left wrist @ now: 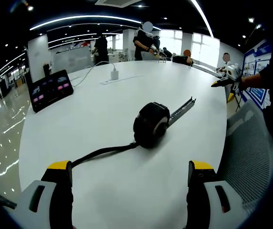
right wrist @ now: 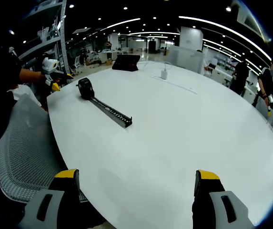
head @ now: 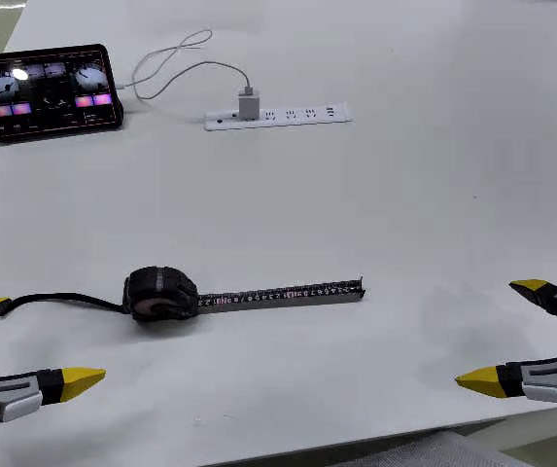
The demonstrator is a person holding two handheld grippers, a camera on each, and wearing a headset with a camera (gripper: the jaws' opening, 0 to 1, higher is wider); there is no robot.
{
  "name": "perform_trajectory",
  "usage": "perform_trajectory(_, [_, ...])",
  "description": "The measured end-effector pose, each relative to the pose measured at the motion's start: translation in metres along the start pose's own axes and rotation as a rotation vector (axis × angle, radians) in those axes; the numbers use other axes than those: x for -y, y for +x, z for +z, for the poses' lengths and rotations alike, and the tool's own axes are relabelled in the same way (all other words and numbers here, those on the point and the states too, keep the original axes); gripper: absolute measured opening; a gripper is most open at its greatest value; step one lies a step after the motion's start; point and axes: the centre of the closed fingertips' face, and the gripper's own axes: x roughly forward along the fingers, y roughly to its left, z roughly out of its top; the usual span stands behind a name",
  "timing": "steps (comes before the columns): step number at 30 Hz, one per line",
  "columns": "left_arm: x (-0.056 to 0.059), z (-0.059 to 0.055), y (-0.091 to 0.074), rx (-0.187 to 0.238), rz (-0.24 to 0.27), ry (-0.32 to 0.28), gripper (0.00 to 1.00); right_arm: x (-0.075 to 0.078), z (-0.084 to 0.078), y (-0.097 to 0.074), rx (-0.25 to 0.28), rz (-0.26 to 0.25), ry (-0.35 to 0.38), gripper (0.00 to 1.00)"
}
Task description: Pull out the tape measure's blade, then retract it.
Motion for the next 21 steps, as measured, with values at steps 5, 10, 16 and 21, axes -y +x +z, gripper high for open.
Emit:
perform_trajectory(5, [0.0010,0.0010,-0.0041,0.012,-0.005,-0.002,0.99,-0.0022,-0.0053,-0.0025,-0.019,-0.001,-0.004,0.99])
perform_trajectory(10, [0.0010,0.0004,-0.0034,0.019,0.003,-0.008,0.99,-0.0044,-0.0011,-0.0024,-0.011,0.001,-0.007,0.99])
perform_trajectory(16, [0.0020,-0.0012,0.0015,0.011,-0.003,-0.007,0.99,-0.0039,-0.0031,-0.0050,-0.015,-0.003,0.006,0.99])
perform_trajectory(21, [0.0011,0.0054,0.0039,0.016,-0.001,-0.007,0.99,-0.0043,-0.0042,-0.0029,-0.017,0.008,-0.010,0.99])
